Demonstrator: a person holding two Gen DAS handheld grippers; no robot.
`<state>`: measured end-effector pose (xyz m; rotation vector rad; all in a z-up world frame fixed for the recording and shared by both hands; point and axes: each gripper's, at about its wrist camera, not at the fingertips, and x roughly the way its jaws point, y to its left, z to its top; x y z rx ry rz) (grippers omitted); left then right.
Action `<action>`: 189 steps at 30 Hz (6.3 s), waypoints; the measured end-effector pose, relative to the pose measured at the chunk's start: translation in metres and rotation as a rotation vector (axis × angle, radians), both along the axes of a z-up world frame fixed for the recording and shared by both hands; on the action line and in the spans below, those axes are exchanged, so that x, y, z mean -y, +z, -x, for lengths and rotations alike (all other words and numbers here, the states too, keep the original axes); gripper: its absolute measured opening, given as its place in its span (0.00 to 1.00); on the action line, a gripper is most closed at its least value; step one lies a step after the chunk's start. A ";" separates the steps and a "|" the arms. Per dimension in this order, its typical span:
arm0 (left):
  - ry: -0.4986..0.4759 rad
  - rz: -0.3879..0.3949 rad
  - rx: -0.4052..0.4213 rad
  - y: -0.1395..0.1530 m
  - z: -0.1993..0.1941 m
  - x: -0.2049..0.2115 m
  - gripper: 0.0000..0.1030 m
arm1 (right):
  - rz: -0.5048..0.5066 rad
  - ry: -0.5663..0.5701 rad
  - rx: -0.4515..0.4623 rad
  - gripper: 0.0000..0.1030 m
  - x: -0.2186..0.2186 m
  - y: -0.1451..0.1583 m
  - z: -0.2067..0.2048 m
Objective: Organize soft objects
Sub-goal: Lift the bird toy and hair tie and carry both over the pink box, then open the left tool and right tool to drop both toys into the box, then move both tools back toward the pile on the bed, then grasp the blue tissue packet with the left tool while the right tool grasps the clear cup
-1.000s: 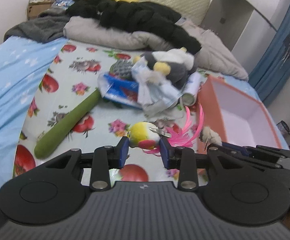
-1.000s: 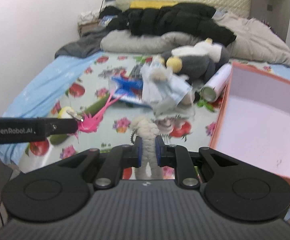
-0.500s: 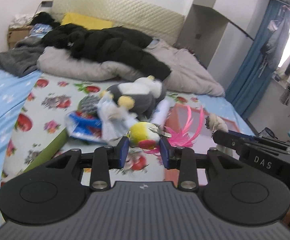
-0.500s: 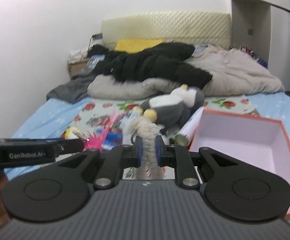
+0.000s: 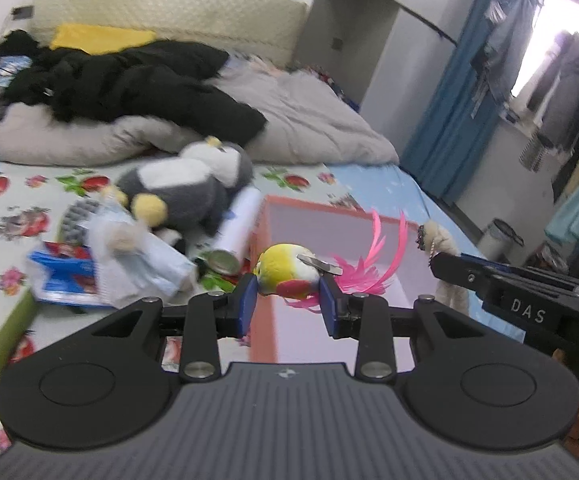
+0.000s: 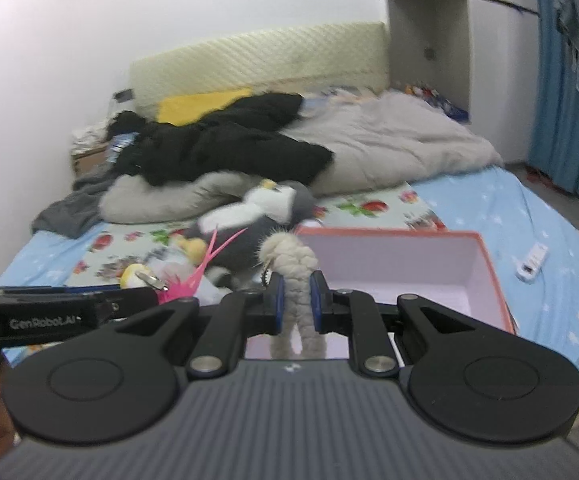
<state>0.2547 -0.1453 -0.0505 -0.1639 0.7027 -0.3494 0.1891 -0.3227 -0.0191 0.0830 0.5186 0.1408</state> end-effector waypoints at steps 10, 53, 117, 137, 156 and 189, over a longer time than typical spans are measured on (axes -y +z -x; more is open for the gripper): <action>-0.085 -0.049 -0.166 -0.074 -0.067 0.061 0.38 | -0.020 -0.089 -0.204 0.17 0.049 -0.073 -0.044; -0.047 0.000 0.058 0.035 0.053 -0.015 0.53 | -0.093 -0.131 -0.079 0.34 0.028 -0.002 0.034; 0.381 0.008 -0.169 -0.098 0.023 -0.225 0.54 | -0.098 0.132 -0.297 0.34 -0.140 -0.074 -0.010; 0.371 0.033 -0.170 -0.179 -0.136 -0.256 0.54 | -0.218 0.014 -0.481 0.34 -0.171 -0.178 -0.173; 0.449 0.034 -0.160 -0.164 -0.112 -0.249 0.11 | -0.182 -0.019 -0.519 0.08 -0.170 -0.190 -0.180; 0.357 -0.045 -0.324 -0.150 0.113 -0.199 0.50 | -0.064 0.116 -0.541 0.15 -0.146 -0.170 -0.001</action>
